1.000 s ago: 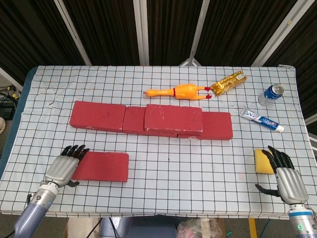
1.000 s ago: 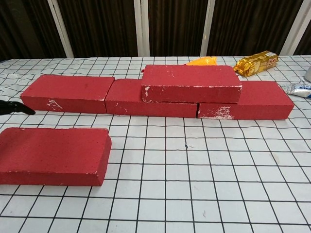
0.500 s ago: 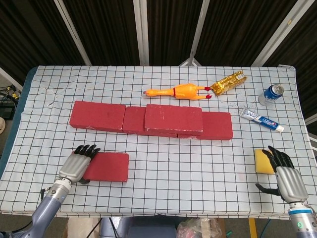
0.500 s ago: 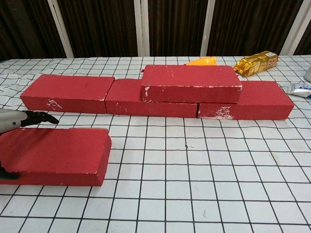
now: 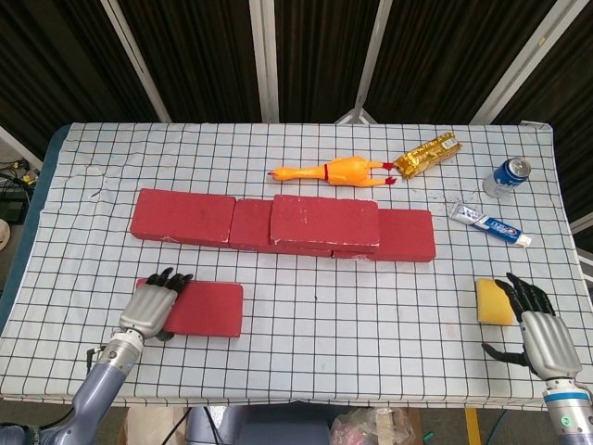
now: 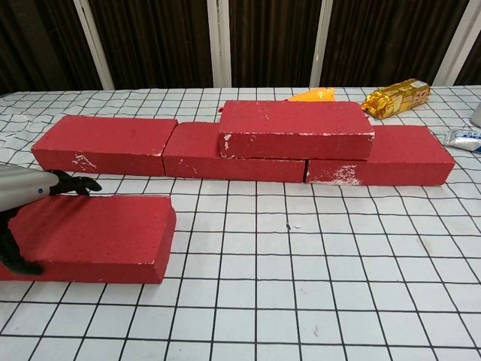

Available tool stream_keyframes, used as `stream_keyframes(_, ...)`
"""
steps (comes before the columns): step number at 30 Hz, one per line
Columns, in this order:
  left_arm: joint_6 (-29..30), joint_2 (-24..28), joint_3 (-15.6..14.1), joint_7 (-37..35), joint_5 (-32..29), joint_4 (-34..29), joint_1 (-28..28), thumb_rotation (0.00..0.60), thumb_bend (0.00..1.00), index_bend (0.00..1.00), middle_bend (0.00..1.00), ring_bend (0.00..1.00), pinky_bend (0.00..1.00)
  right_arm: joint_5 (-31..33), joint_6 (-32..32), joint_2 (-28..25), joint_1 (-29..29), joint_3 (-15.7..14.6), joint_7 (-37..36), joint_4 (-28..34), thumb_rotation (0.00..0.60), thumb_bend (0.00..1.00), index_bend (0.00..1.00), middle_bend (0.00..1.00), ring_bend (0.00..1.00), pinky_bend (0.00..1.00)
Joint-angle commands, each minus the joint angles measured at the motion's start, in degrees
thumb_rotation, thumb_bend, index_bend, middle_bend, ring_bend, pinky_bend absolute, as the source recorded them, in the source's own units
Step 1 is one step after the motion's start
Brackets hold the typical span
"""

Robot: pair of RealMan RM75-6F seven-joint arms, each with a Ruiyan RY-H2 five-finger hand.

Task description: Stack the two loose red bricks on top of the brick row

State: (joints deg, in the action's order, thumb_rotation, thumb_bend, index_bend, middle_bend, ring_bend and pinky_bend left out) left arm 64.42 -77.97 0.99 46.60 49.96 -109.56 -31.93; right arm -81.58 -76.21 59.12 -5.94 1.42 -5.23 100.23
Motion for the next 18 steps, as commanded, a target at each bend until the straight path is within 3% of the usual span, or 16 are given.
stream_keyframes(1,0.3,-0.2,0.2,0.0,-0.5,-0.1,-0.5,0.6,0.0,0.04,0.12,0.05,0.16,-0.1,-0.2,0.0,0.1,0.0,-0.1,0.1,0.6,0.16,0.12,0.0,0.0,0.0)
stream_keyframes(12,2.1,0.0,0.2,0.9,-2.2,0.3,-1.9,0.6,0.0,0.18,0.21,0.08,0.17,0.1,0.3,0.0,0.0,0.0,0.1,0.1,0.6,0.16,0.12,0.0,0.0,0.0)
stream_keyframes(18,0.9,2.0,1.5,-2.2,-1.4,-1.0,-2.8,0.6,0.0,0.22,0.22,0.08,0.17,0.3,0.4,0.3,-0.1,0.1,0.4,0.1,0.6,0.16,0.12,0.0,0.0,0.0)
